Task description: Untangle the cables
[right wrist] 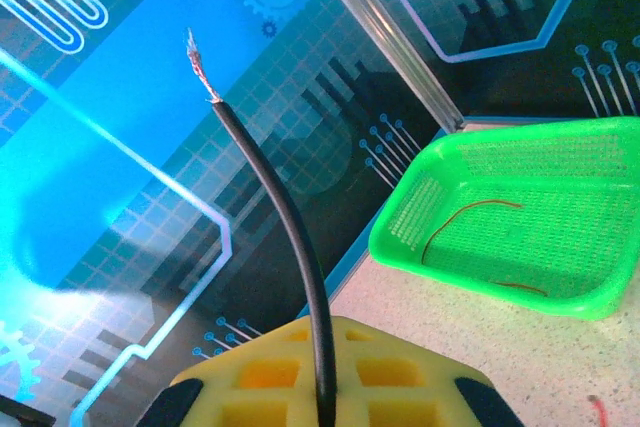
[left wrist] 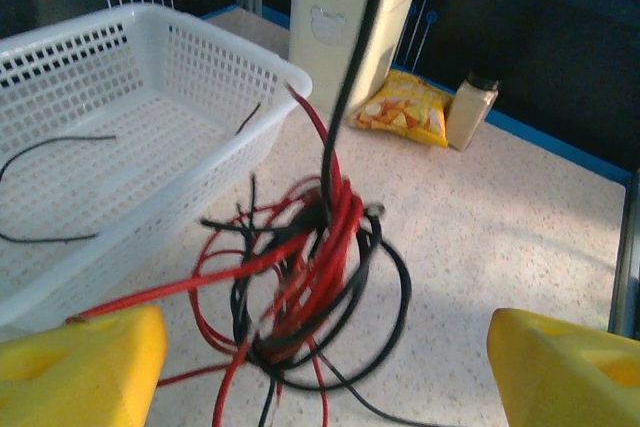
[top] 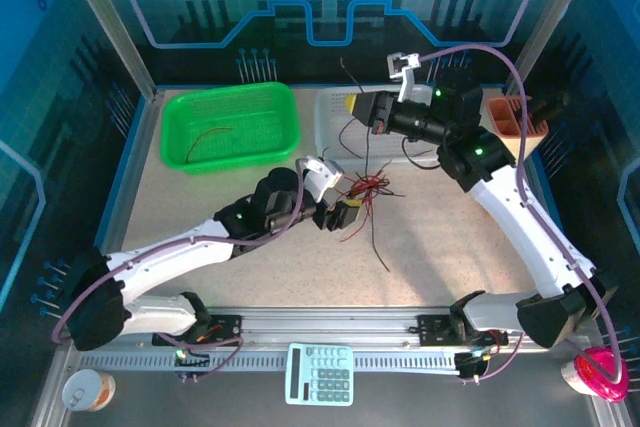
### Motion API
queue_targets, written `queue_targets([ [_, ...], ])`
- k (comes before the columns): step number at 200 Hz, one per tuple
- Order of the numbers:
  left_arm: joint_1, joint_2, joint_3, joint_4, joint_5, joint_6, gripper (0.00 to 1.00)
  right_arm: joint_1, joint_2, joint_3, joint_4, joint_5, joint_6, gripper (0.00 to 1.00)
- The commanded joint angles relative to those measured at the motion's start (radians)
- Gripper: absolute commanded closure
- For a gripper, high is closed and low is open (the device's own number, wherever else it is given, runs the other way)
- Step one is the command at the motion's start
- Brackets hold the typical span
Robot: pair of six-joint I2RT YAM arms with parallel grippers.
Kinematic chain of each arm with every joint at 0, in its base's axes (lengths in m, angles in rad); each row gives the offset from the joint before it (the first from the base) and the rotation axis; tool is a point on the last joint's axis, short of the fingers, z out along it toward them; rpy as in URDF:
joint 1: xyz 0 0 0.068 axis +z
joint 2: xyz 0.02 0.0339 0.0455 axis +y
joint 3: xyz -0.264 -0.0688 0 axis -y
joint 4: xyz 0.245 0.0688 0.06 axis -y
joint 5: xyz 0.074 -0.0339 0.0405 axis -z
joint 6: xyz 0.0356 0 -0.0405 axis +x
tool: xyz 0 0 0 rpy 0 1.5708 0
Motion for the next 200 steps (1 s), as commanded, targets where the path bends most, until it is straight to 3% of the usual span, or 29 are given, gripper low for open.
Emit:
queue_targets([
  [1,0.013,0.035,0.047,0.082,0.011,0.002,0.16,0.04,-0.009,0.002,0.004,0.029,-0.024,1.0],
  [66,0.024,0.126,0.052,0.181,0.042,-0.046,0.37,0.113,-0.006,0.016,0.006,0.056,-0.029,1.0],
  [125,0.024,0.162,-0.023,0.236,0.042,-0.089,0.76,0.124,0.008,0.061,-0.003,0.091,-0.049,1.0],
  [147,0.028,0.187,-0.058,0.235,0.005,-0.081,0.81,0.098,0.017,0.11,-0.027,0.119,-0.069,1.0],
  [200,0.077,0.278,-0.108,0.262,-0.021,-0.105,0.82,-0.05,0.035,0.193,0.005,0.112,-0.013,1.0],
])
